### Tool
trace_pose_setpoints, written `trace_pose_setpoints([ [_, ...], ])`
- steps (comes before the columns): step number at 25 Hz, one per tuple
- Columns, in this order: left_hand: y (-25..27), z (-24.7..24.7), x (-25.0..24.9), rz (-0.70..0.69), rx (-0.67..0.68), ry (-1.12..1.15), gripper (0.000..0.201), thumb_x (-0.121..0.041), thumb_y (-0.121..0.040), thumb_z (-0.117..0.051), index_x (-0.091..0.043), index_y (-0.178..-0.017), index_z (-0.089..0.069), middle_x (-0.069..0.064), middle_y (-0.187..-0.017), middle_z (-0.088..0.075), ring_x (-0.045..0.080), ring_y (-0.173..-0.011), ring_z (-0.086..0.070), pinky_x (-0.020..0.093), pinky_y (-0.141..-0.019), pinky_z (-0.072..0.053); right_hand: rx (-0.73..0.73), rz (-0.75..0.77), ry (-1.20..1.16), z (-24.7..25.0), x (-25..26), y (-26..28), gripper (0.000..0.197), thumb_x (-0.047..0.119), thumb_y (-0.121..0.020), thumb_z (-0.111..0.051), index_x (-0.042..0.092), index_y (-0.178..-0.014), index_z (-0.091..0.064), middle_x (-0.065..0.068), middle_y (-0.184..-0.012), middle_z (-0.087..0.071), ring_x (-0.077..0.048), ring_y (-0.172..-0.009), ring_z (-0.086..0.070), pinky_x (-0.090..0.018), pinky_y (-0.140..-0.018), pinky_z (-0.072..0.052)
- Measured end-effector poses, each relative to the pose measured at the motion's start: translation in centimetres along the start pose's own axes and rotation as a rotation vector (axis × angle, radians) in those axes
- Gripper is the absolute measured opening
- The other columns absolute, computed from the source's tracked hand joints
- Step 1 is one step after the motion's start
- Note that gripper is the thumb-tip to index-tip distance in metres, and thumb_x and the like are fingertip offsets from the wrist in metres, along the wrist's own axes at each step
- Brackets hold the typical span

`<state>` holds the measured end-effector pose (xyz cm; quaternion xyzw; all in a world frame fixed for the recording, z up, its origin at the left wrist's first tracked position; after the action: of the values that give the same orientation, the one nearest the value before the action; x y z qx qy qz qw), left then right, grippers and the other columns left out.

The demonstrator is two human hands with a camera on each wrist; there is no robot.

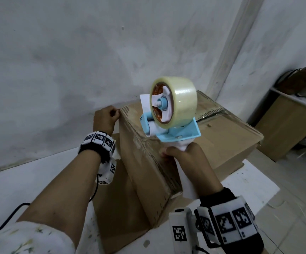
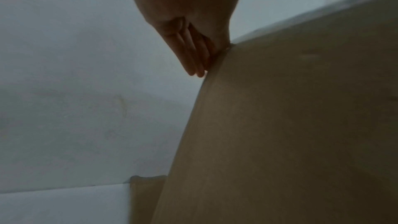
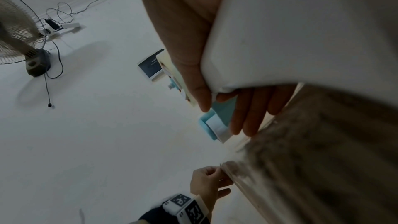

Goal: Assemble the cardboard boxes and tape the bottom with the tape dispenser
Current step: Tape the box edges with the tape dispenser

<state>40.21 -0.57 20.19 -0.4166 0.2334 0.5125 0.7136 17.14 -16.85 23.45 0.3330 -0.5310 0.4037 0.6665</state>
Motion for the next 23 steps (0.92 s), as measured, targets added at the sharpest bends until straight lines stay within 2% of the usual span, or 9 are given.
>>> trace_pose_setpoints([
  [2, 0.7, 0.2, -1.1, -0.018, -0.083, -0.144, 0.023, -0.012, -0.089, -0.053, 0.005, -0.092, -0.068, 0.026, -0.092, -0.07, 0.036, -0.088, -0.065, 0.037, -0.075, -0.047, -0.021, -0.002, 0.013, 0.1, 0.0, -0.1, 0.027, 0.021, -0.061, -0.065, -0.001, -0.074, -0.069, -0.026, -0.081, -0.069, -0.042, -0.083, -0.065, -0.05, -0.074, -0.053],
  [5, 1.9, -0.6, -1.7, -0.014, -0.038, -0.233, 0.03, -0.011, -0.096, -0.04, 0.007, -0.103, -0.063, 0.029, -0.105, -0.064, 0.039, -0.098, -0.06, 0.04, -0.081, -0.043, -0.024, -0.009, 0.024, 0.2, 0.1, -0.1, 0.02, 0.012, -0.071, -0.067, -0.007, -0.077, -0.068, -0.03, -0.084, -0.067, -0.032, -0.071, -0.061, -0.04, -0.066, -0.048],
  [7, 3.9, -1.6, -1.6, -0.007, 0.076, -0.168, 0.038, -0.015, -0.099, -0.032, 0.002, -0.127, -0.051, 0.026, -0.128, -0.053, 0.036, -0.118, -0.051, 0.038, -0.099, -0.039, -0.016, -0.009, 0.018, 0.2, 0.0, -0.2, 0.027, 0.013, -0.071, -0.066, -0.013, -0.078, -0.064, -0.035, -0.084, -0.064, -0.026, -0.067, -0.056, -0.036, -0.065, -0.045],
  [9, 5.6, -1.9, -2.0, -0.007, 0.138, -0.008, 0.046, -0.019, -0.101, -0.028, -0.003, -0.144, -0.03, 0.017, -0.151, -0.03, 0.027, -0.14, -0.029, 0.032, -0.116, -0.02, -0.016, -0.002, 0.023, 0.1, 0.1, -0.1, 0.024, 0.009, -0.073, -0.065, -0.014, -0.078, -0.065, -0.035, -0.082, -0.065, -0.027, -0.066, -0.057, -0.039, -0.066, -0.047],
  [10, 6.0, -1.8, -2.4, -0.009, 0.14, 0.065, 0.048, -0.02, -0.102, -0.027, -0.004, -0.146, -0.021, 0.014, -0.156, -0.018, 0.024, -0.145, -0.017, 0.03, -0.118, -0.01, -0.021, 0.005, 0.035, 0.1, 0.2, 0.0, 0.02, 0.008, -0.074, -0.065, -0.012, -0.077, -0.067, -0.032, -0.081, -0.066, -0.03, -0.067, -0.059, -0.042, -0.068, -0.049],
  [12, 5.8, -2.1, -3.6, -0.019, 0.206, 0.054, 0.05, -0.022, -0.102, -0.024, -0.006, -0.148, -0.014, 0.009, -0.159, -0.005, 0.021, -0.148, -0.002, 0.033, -0.119, 0.0, -0.03, 0.021, 0.05, -0.1, 0.3, 0.0, 0.019, 0.012, -0.072, -0.067, -0.006, -0.077, -0.069, -0.027, -0.079, -0.069, -0.037, -0.075, -0.064, -0.044, -0.072, -0.052],
  [15, 5.3, -2.8, -4.7, -0.043, 0.371, -0.164, 0.047, -0.021, -0.102, -0.023, -0.008, -0.147, -0.019, 0.009, -0.159, -0.004, 0.023, -0.148, 0.003, 0.039, -0.119, 0.0, -0.046, 0.022, 0.019, -0.1, 0.1, -0.1, 0.028, 0.02, -0.062, -0.065, -0.006, -0.074, -0.068, -0.026, -0.078, -0.068, -0.041, -0.081, -0.064, -0.047, -0.073, -0.053],
  [19, 7.1, -2.5, -5.3, -0.129, 0.361, -0.278, 0.052, -0.028, -0.1, -0.025, -0.005, -0.147, -0.02, 0.01, -0.158, -0.009, 0.024, -0.148, -0.004, 0.04, -0.118, -0.005, -0.038, -0.025, 0.036, 0.0, 0.0, -0.1, 0.013, 0.009, -0.069, -0.065, -0.004, -0.07, -0.069, -0.017, -0.068, -0.066, -0.029, -0.069, -0.061, -0.042, -0.067, -0.05],
  [23, 12.3, -3.1, -6.2, -0.102, 0.379, -0.137, 0.052, -0.033, -0.101, -0.022, -0.016, -0.15, -0.016, 0.001, -0.16, -0.006, 0.015, -0.148, -0.001, 0.035, -0.12, 0.0, -0.026, -0.025, 0.068, -0.4, 0.2, 0.0, 0.01, 0.014, -0.068, -0.066, 0.006, -0.061, -0.066, -0.014, -0.067, -0.065, -0.026, -0.067, -0.059, -0.042, -0.066, -0.05],
])
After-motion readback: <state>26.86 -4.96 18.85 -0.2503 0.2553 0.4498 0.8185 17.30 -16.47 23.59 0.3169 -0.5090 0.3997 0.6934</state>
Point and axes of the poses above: each hand's wrist, its own y-axis away from the middle knuckle, its own z-axis out of the back of the hand, x = y × z, the point moved 6 cm from there along -y, towards the middle knuckle
